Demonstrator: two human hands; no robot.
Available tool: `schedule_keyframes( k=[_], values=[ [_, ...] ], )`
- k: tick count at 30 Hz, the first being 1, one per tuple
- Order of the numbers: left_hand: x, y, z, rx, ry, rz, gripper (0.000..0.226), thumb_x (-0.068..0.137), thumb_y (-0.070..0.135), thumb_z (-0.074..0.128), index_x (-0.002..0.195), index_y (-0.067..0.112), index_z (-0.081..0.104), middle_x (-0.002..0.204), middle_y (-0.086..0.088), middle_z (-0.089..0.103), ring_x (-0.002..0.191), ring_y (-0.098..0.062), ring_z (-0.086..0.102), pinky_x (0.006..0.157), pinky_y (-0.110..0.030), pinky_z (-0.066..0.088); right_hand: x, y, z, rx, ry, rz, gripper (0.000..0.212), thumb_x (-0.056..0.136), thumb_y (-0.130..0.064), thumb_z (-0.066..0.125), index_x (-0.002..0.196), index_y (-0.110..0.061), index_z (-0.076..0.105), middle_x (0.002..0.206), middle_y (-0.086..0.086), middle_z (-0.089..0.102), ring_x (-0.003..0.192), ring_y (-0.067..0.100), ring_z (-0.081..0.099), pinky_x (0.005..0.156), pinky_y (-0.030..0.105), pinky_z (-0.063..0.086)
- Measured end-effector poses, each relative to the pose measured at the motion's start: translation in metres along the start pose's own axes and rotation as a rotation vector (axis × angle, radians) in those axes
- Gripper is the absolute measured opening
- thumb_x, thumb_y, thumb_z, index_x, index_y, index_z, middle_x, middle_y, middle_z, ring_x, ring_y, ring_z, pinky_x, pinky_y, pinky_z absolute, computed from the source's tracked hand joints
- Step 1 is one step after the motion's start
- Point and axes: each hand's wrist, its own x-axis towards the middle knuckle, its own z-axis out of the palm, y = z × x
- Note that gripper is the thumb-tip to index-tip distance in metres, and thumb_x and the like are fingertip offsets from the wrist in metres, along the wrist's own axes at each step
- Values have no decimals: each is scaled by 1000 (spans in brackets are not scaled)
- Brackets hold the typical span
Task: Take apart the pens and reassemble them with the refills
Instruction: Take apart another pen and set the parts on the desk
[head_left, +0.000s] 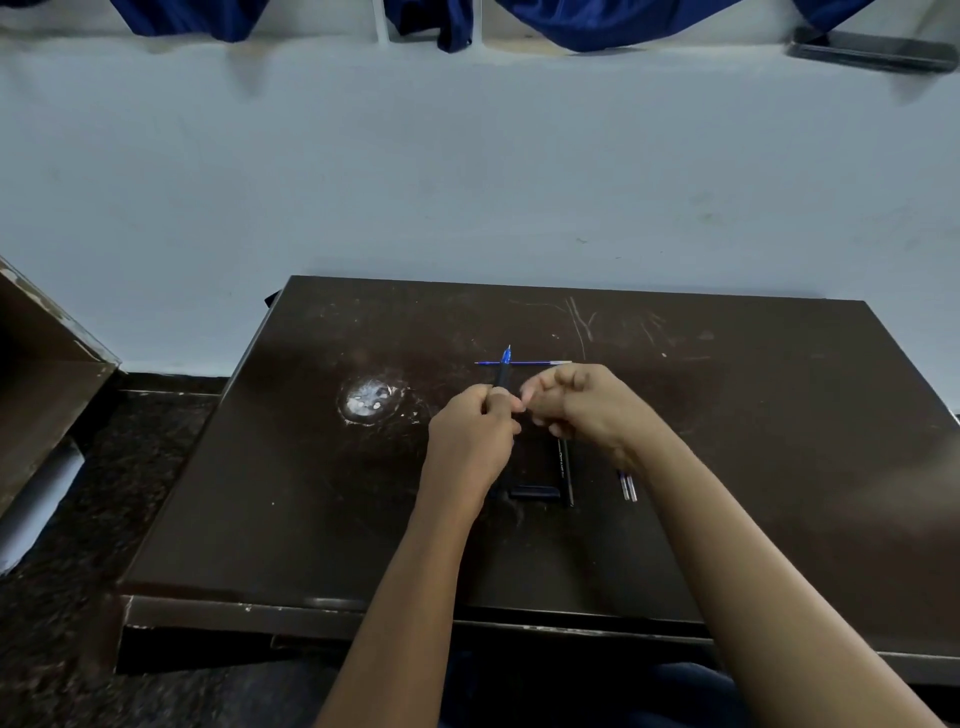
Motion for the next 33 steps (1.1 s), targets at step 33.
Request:
schedule_keyframes(
  k=[33],
  values=[
    [-6,15,-6,-548,-382,-218,37,100,36,41,71,18,55,49,10,40,33,0,25,30,-11,19,-5,-13,8,780,-205,-112,17,96,-11,49,102,-6,63,82,1,67,49,7,51,52,23,51]
  ],
)
